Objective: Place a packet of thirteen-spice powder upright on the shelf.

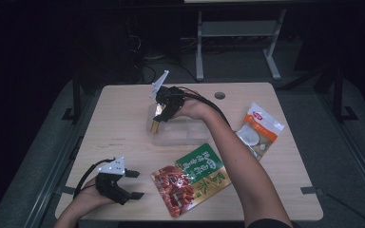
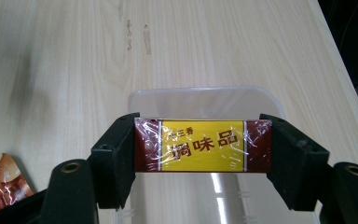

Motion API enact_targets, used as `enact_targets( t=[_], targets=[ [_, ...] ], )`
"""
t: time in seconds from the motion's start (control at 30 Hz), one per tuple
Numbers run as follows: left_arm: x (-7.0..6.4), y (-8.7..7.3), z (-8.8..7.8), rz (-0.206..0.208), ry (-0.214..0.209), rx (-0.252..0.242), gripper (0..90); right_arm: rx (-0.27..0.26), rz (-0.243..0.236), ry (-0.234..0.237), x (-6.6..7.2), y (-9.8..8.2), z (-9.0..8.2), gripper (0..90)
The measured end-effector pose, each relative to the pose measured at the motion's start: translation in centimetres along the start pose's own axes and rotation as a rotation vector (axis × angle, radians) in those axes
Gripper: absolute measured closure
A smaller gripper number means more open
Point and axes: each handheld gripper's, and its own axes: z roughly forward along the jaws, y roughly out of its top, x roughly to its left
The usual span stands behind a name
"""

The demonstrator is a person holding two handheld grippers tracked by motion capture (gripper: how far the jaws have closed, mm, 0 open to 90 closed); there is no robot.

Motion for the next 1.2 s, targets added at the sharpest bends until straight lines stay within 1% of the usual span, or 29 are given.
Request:
enact_targets(
  t=[0.23,0.4,0.47,0.53,0.57,0.67,0.77,0.83,0.87,0.97,1.0,1.1,1.13,1.17,1.2],
  targets=[
    [0.0,0.1,0.1,0.003,-0.002,0.005,18.7,0.011,0.002,-0.002,0.0,0.3,0.7,31.3],
    [0.1,0.0,0.1,0.001,-0.006,0.002,18.7,0.024,0.011,0.005,0.1,0.4,1.3,30.5],
    [0.1,0.0,0.0,0.001,-0.006,0.004,18.7,0.03,0.012,0.018,0.1,0.4,1.6,30.0],
    [0.1,0.0,0.0,0.001,-0.007,0.005,18.7,0.041,0.011,0.023,0.1,0.4,1.8,27.8],
    [0.1,0.0,0.0,0.001,-0.007,0.005,18.7,0.039,0.015,0.021,0.1,0.4,1.9,26.1],
    [0.1,0.0,0.0,0.001,-0.007,0.005,18.7,0.031,0.029,0.023,0.1,0.4,1.9,25.7],
    [0.1,0.0,0.0,0.004,-0.007,0.007,18.8,0.024,0.024,0.012,0.0,0.4,1.6,24.1],
    [0.1,-0.1,-0.1,0.003,-0.007,0.008,18.7,0.009,0.035,0.017,0.0,0.4,1.2,23.3],
    [0.1,-0.1,-0.1,0.001,-0.009,0.005,18.7,-0.014,0.043,0.026,0.0,0.4,0.8,22.9],
    [0.1,-0.1,-0.1,-0.002,-0.008,0.001,18.6,-0.063,0.064,0.029,-0.1,0.3,-0.3,22.5],
    [0.1,0.0,-0.1,0.001,-0.006,0.001,18.6,-0.088,0.075,0.03,-0.1,0.2,-0.8,22.5],
    [0.1,0.0,-0.1,-0.007,-0.008,-0.006,18.6,-0.114,0.086,0.025,0.0,-0.2,-1.9,21.7],
    [0.2,0.0,0.0,-0.012,-0.01,-0.008,18.3,-0.122,0.082,0.017,0.0,-0.4,-2.2,18.8],
    [0.2,0.0,-0.1,-0.012,-0.008,-0.007,18.3,-0.128,0.092,0.011,0.2,-0.6,-2.5,18.1],
    [0.3,0.1,-0.1,-0.01,-0.006,-0.01,18.3,-0.136,0.091,0.015,0.2,-0.9,-2.8,18.1]
  ],
)
